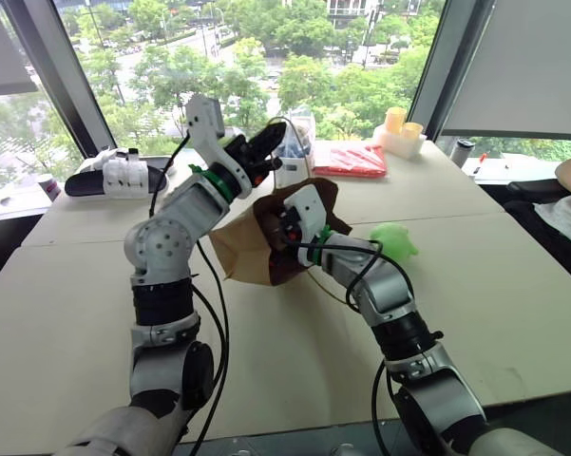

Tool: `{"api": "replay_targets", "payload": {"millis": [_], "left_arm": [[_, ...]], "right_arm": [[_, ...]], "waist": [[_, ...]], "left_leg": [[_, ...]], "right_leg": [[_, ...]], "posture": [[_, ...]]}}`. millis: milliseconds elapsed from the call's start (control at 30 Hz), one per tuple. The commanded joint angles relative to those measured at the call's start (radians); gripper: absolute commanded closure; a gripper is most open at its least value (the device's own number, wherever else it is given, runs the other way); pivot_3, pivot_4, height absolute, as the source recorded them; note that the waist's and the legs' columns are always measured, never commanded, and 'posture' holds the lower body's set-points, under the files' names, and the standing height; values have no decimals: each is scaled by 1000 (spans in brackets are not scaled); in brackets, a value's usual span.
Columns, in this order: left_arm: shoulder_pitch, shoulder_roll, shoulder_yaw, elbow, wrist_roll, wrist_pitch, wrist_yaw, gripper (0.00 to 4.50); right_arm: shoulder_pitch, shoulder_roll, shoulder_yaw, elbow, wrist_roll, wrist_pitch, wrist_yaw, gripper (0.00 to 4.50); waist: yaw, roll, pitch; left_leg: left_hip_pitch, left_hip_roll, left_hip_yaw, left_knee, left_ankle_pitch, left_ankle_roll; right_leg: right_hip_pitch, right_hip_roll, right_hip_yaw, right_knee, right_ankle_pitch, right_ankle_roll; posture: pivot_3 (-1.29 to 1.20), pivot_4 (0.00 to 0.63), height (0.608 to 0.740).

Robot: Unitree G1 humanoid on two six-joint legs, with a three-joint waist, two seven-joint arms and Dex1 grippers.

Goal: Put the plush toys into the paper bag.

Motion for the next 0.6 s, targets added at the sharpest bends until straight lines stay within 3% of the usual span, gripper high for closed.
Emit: {"api": "replay_targets", "payload": {"millis": [33, 133, 233, 333, 400, 600], "left_arm": [[-1, 18, -9, -19, -22, -2, -4, 4500], [25, 31, -40, -14, 5, -22, -26, 4500], [56, 36, -75, -9, 37, -49, -54, 4500], [69, 27, -84, -4, 37, -62, -58, 4500], [73, 23, -88, -6, 35, -68, -59, 4500], [63, 21, -87, 6, 34, -85, -58, 4500]], "right_arm": [[9, -77, -45, -203, 36, 84, 25, 62], [33, -167, -87, -345, 80, 178, 50, 62], [72, -300, -215, -502, 160, 302, 80, 62], [106, -399, -315, -534, 173, 364, 52, 62], [134, -434, -357, -499, 164, 364, 30, 62], [235, -495, -294, -230, 43, 130, 41, 62]], "waist": [[2, 0, 0], [1, 0, 0], [6, 0, 0], [4, 0, 0], [3, 0, 0], [0, 0, 0]], "left_leg": [[0, 0, 0, 0, 0, 0], [0, 0, 0, 0, 0, 0], [0, 0, 0, 0, 0, 0], [0, 0, 1, 0, -1, 1], [0, 0, 2, 0, -2, 4], [1, 0, 6, 0, -2, 4]], "right_leg": [[0, 0, 0, 0, 0, 0], [0, 0, 0, 0, 0, 0], [0, 0, 0, -1, 0, 0], [2, 0, 0, -3, 0, 0], [2, 0, 0, -4, 0, 0], [3, 0, 1, -4, 0, 0]], "posture": [[0, 150, 740], [0, 150, 740], [0, 150, 740], [0, 150, 740], [0, 150, 740], [0, 150, 740]]}}
